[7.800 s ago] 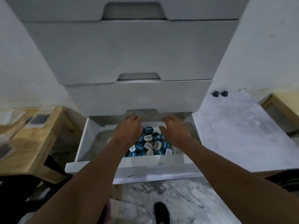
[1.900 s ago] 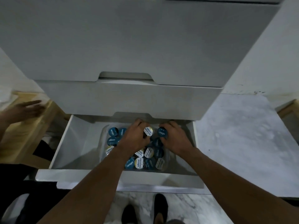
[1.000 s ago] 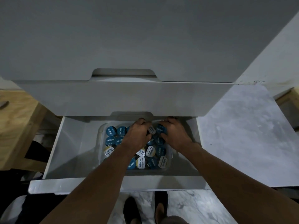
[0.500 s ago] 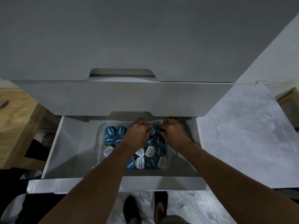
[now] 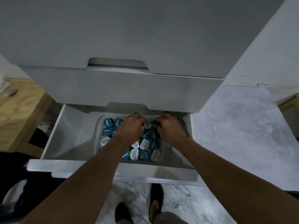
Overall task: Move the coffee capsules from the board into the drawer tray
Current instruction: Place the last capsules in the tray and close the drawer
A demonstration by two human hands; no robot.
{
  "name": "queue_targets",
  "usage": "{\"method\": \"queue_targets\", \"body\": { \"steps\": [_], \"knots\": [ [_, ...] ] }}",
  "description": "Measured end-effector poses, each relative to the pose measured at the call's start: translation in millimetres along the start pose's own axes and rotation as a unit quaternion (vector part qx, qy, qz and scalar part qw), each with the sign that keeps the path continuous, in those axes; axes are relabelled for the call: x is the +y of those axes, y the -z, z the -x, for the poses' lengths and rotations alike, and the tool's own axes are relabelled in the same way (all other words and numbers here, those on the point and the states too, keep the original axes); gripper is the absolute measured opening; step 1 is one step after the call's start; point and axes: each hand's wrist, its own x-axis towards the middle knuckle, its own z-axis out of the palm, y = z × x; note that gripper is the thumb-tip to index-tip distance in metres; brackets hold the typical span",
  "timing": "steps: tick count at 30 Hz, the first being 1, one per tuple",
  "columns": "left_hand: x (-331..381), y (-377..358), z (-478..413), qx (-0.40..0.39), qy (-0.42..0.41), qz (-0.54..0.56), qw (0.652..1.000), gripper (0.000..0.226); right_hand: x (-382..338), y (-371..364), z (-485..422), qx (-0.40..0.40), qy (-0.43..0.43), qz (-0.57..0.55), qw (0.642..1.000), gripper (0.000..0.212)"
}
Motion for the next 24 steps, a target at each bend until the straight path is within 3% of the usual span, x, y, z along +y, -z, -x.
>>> {"method": "queue_targets", "body": {
  "steps": [7, 15, 21, 24],
  "knots": [
    [1, 21, 40, 0.005, 0.017, -0.011, 1.000, 0.028, -22, 12, 38, 0.002, -0.023, -0.003, 1.000, 0.033],
    [0, 67, 101, 0.075, -0.011, -0.016, 0.997, 0.021, -80, 25, 96, 0.084, -0.042, -0.006, 0.996, 0.027],
    [-5, 64, 177, 0.118, -0.052, -0.015, 0.992, 0.028, -118, 2, 160, 0.155, 0.013, 0.017, 0.988, 0.028],
    [-10, 62, 206, 0.137, -0.119, -0.043, 0.982, 0.025, -121, -16, 182, 0.176, 0.044, 0.061, 0.982, 0.030]
  ]
}}
